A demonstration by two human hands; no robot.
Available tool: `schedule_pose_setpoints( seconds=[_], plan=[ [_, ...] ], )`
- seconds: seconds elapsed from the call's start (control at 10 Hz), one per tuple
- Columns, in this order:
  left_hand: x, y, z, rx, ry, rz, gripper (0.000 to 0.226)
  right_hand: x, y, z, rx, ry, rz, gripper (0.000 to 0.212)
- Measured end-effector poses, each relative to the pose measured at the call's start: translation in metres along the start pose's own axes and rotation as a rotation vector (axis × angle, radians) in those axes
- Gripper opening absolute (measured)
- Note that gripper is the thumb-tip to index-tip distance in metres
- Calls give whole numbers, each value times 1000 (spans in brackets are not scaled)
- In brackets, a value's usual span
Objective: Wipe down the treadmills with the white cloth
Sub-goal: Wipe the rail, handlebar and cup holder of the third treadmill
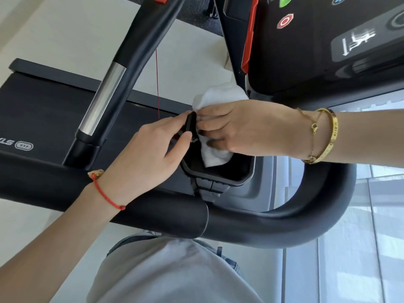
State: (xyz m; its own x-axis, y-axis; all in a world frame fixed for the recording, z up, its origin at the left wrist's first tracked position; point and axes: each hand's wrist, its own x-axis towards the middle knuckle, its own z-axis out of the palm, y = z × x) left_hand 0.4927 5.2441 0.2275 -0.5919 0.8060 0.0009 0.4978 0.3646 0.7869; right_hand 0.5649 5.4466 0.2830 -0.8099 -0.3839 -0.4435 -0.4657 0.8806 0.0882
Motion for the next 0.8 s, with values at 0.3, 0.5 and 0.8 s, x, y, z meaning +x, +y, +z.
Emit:
schedule_pose_setpoints(
  seconds=[0.3,0.5,0.8],
  plan=[
    [-2,1,-2,-37,-14,6,43,-28,-8,-10,-201,-24,63,18],
    [-1,1,-2,-14,-5,42,42,-25,-26,-30,198,-43,312,36],
    [4,-1,0,-53,33,37,39,-32,-40,-46,1136,-257,541,32]
  ],
)
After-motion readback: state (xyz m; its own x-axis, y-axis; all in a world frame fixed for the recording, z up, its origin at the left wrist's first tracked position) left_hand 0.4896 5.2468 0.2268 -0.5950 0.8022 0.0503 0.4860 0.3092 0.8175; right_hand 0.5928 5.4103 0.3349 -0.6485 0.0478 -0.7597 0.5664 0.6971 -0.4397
